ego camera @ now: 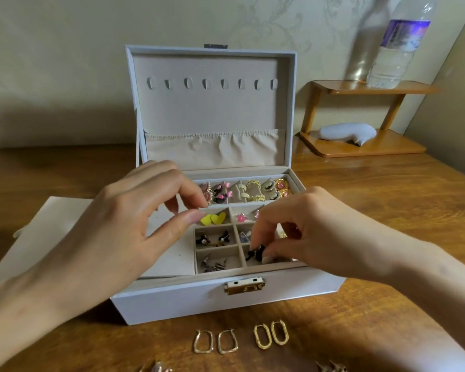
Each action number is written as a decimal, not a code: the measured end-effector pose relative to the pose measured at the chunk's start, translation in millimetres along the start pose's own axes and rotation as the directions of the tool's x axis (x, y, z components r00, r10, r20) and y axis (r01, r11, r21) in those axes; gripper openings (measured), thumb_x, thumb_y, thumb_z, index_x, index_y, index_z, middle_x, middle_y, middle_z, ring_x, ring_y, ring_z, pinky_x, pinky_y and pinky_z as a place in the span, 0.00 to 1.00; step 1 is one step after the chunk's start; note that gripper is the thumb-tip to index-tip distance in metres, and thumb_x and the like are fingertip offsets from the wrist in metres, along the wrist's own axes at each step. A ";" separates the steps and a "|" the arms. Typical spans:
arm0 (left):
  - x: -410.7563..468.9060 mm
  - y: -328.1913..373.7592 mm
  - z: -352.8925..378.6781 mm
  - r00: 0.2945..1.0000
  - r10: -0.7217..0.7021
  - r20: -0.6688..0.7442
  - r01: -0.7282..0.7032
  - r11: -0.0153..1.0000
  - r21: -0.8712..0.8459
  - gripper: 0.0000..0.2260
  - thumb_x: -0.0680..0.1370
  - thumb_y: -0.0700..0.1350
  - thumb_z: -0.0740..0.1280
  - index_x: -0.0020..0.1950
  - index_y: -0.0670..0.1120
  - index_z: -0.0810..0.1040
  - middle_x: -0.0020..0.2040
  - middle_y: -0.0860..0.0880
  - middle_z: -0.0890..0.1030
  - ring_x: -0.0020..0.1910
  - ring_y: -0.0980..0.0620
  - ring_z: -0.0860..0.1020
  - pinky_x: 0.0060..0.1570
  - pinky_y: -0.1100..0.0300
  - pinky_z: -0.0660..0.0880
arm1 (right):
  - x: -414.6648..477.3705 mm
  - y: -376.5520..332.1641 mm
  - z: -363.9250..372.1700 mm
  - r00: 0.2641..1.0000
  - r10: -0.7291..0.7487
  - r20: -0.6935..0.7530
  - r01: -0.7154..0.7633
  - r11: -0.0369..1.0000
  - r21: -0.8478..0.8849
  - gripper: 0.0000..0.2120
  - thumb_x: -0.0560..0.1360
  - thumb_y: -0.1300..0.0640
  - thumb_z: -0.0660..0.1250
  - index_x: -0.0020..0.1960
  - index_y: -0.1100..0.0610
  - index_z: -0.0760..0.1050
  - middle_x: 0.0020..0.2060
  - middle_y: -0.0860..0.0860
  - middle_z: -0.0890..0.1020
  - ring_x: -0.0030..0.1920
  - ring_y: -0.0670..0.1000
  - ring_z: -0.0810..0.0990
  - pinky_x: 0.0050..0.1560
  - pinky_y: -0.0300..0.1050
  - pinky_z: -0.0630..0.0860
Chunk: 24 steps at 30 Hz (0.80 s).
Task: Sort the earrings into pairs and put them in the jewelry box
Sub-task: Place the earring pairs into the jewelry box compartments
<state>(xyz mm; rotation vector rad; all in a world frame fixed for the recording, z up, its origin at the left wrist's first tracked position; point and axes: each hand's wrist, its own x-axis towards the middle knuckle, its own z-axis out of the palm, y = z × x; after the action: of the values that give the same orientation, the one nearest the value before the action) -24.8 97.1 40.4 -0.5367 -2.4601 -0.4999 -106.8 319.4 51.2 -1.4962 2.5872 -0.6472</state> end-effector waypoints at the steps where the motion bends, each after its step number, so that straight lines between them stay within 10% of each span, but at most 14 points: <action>1: -0.5 0.7 -0.3 1.000 0.000 -0.002 0.000 1.000 -0.003 0.07 0.75 0.51 0.61 0.47 0.50 0.77 0.43 0.59 0.74 0.44 0.58 0.74 0.45 0.70 0.68 | 0.7 -0.6 1.7 1.000 -0.020 -0.010 0.020 1.000 -0.006 0.06 0.69 0.58 0.74 0.44 0.48 0.81 0.35 0.41 0.81 0.35 0.40 0.74 0.36 0.33 0.70; 24: -9.6 14.8 -4.9 0.997 -0.031 0.075 0.033 0.999 -0.035 0.09 0.75 0.51 0.60 0.48 0.49 0.77 0.44 0.58 0.74 0.45 0.61 0.74 0.46 0.74 0.67 | -5.9 -9.7 11.5 0.986 0.018 -0.164 -0.025 0.999 -0.041 0.06 0.68 0.59 0.75 0.40 0.49 0.79 0.35 0.41 0.77 0.36 0.39 0.73 0.35 0.34 0.69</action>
<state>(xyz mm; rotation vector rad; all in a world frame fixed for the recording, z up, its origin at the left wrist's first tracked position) -8.4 105.0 41.9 -0.5401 -2.5380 -0.5479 -92.7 316.5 43.9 -1.4845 2.7500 -0.7470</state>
